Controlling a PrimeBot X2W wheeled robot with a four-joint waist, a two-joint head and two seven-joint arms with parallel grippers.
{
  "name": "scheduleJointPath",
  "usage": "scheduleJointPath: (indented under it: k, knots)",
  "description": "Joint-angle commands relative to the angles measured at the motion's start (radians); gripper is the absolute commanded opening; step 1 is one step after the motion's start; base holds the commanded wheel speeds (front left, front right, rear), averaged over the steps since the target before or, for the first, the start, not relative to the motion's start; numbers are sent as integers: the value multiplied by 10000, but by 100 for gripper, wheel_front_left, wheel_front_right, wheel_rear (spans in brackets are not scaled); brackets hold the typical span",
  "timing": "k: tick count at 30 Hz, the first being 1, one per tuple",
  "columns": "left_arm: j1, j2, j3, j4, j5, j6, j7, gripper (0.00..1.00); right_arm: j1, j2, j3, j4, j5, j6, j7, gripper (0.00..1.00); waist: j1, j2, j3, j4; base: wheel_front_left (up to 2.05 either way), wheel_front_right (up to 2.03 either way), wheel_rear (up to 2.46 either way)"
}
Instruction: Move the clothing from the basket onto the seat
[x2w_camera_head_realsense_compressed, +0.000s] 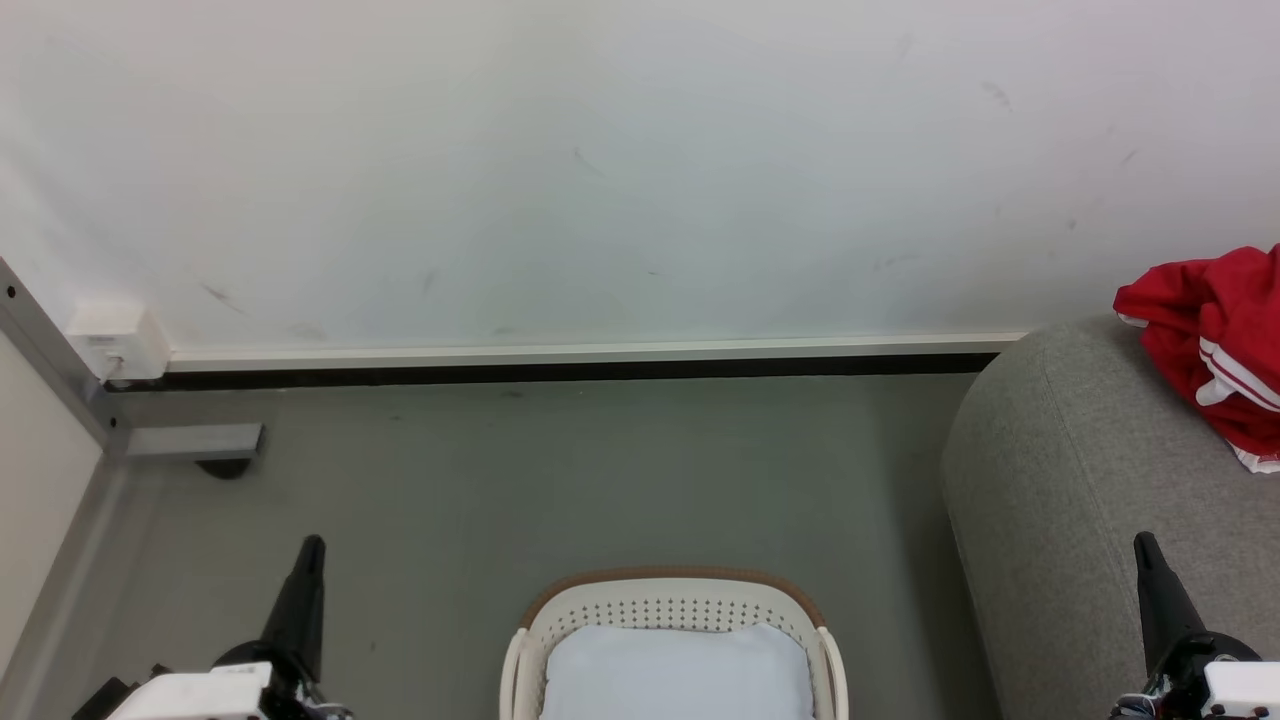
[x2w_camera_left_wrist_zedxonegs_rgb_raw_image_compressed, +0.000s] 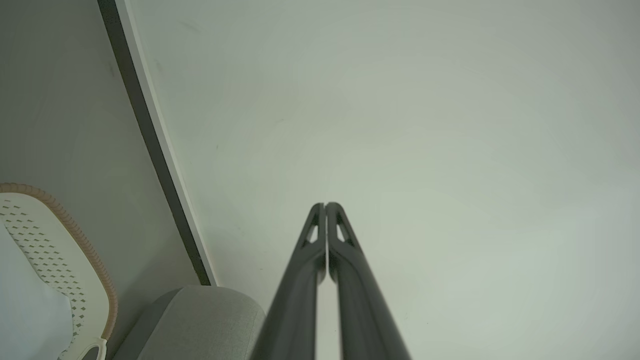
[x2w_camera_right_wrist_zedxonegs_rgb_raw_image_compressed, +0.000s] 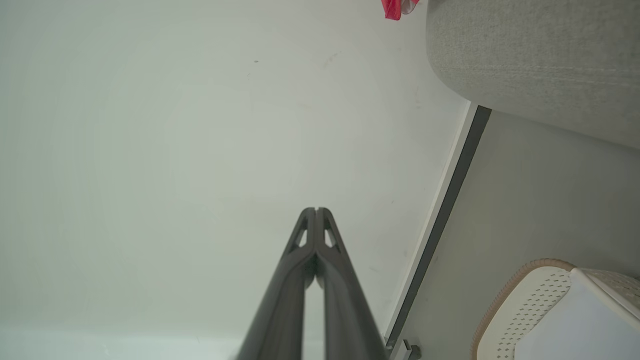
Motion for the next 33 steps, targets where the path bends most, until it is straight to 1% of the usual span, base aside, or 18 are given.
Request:
scheduleJointPath:
  k: [1,33]
  knots:
    - [-84,16,18,-36,-143,-11,35,0,-124,-74,-40,-60,15,-21,31,0,0,0,0,0,0,0,0]
    - [-84,16,17,-37,-144,-11,34,0,-124,-75,-39,-58,15,-21,31,0,0,0,0,0,0,0,0]
